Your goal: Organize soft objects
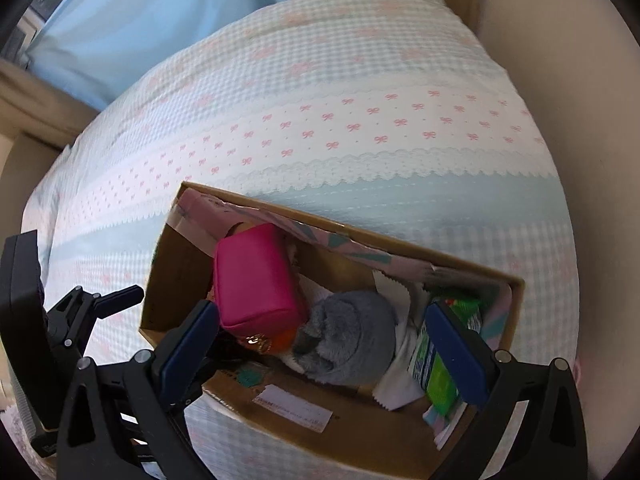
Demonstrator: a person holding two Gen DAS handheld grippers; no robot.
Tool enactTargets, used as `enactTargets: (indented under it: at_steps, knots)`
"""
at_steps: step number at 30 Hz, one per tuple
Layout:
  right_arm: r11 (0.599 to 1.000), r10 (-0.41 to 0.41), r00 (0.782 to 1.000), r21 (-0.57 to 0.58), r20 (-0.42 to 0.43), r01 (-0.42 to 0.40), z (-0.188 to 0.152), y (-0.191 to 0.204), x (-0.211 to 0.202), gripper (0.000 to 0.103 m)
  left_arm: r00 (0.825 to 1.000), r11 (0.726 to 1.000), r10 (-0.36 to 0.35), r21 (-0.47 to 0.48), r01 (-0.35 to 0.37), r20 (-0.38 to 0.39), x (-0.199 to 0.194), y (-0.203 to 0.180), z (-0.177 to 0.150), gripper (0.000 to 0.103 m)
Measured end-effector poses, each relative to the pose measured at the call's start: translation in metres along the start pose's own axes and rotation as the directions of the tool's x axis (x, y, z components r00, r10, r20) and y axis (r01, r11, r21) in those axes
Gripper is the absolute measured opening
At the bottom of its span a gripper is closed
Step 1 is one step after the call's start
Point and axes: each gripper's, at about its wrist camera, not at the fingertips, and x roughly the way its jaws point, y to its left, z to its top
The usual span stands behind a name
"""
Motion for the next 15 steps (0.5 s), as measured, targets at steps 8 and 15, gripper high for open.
enactTargets:
  at_steps: [8, 15]
  knots:
    - [0.996, -0.024, 0.996, 0.086, 0.087, 0.017, -0.013, 0.025, -0.056, 0.103, 0.996, 0.999, -0.020, 0.037, 0.017, 0.090, -0.062, 0.013, -0.011, 0.102]
    - [0.989, -0.068, 0.974, 0.146, 0.216, 0.036, -0.035, 0.067, -0.131, 0.103, 0.974, 0.998, -0.050, 0.043, 0.042, 0.219, -0.146, 0.038, -0.017, 0.102]
